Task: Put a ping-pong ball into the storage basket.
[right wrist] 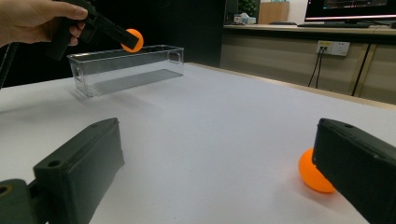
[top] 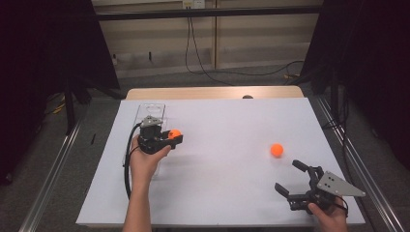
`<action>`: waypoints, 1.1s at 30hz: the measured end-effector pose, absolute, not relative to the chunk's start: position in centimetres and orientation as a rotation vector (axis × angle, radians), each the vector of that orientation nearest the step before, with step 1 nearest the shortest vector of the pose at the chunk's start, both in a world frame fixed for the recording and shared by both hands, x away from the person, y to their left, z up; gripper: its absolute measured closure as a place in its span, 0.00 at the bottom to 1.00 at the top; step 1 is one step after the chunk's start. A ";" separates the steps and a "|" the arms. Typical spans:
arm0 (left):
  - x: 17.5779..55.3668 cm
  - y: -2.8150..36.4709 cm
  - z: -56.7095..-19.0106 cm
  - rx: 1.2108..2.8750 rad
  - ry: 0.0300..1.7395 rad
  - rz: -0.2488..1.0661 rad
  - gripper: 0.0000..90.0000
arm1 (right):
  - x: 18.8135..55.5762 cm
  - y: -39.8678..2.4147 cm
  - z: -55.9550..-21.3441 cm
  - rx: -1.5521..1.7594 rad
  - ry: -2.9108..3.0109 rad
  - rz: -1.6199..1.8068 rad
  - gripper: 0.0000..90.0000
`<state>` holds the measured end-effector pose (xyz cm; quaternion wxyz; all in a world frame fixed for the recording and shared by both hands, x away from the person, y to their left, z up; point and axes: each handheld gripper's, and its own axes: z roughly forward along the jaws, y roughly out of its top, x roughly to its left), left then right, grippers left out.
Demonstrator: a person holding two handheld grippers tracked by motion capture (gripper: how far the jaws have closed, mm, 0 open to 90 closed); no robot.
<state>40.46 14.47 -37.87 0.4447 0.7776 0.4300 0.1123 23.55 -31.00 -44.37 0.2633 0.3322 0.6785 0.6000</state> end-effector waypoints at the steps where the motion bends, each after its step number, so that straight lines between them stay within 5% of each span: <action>1: 40.5 14.5 -37.9 1.926 1.068 0.278 0.57 | 23.6 -31.0 -44.4 0.897 1.835 1.621 0.02; 33: 40.4 16.2 -37.6 1.896 1.102 0.323 0.57 | 23.5 -31.0 -44.4 0.897 1.835 1.623 0.02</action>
